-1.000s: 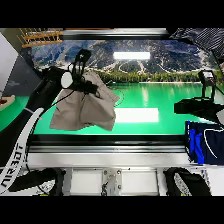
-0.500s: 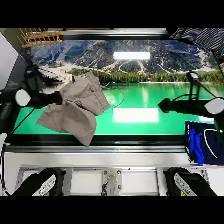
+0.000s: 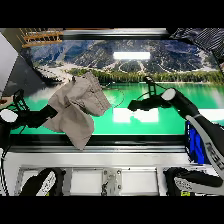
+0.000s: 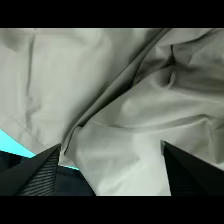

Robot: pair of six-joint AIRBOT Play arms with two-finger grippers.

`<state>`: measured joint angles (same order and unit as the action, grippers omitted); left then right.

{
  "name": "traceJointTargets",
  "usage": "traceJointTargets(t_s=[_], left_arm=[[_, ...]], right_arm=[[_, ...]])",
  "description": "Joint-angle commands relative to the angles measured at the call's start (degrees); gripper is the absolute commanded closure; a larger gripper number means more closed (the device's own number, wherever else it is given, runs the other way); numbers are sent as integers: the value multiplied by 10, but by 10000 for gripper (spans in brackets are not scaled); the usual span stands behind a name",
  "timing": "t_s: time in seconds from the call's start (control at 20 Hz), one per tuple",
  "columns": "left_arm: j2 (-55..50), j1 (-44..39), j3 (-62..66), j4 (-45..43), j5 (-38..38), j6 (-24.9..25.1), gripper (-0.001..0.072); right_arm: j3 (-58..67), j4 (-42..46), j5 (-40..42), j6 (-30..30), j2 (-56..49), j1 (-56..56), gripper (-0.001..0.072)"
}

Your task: Fold the clothes and pants, and hang the long-sleeved shirts on hangers.

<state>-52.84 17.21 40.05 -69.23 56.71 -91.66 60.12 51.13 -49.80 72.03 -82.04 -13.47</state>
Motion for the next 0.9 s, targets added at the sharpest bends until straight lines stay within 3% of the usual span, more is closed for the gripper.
traceJointTargets(t_s=[0.0,0.3,0.35,0.55,0.65,0.7,0.75,0.85], left_arm=[[-2,5,-16,28,-12,7,21],[-41,5,-16,30,18,8,21],[-45,5,-16,30,18,8,21],[-45,5,-16,30,16,8,21],[-45,5,-16,34,16,8,21],[-45,5,-16,33,17,8,21],[-45,5,-16,33,19,8,21],[-45,5,-16,9,22,3,21]], right_arm=[[112,-14,10,15,-120,-57,88],[266,-15,9,48,-271,-119,93],[279,-15,9,53,-284,-124,141],[295,-60,11,57,-309,-134,168],[295,-81,12,29,-311,-135,464],[295,-88,11,16,-309,-134,651],[295,-85,13,17,-304,-131,694],[295,-55,16,34,-276,-112,694]])
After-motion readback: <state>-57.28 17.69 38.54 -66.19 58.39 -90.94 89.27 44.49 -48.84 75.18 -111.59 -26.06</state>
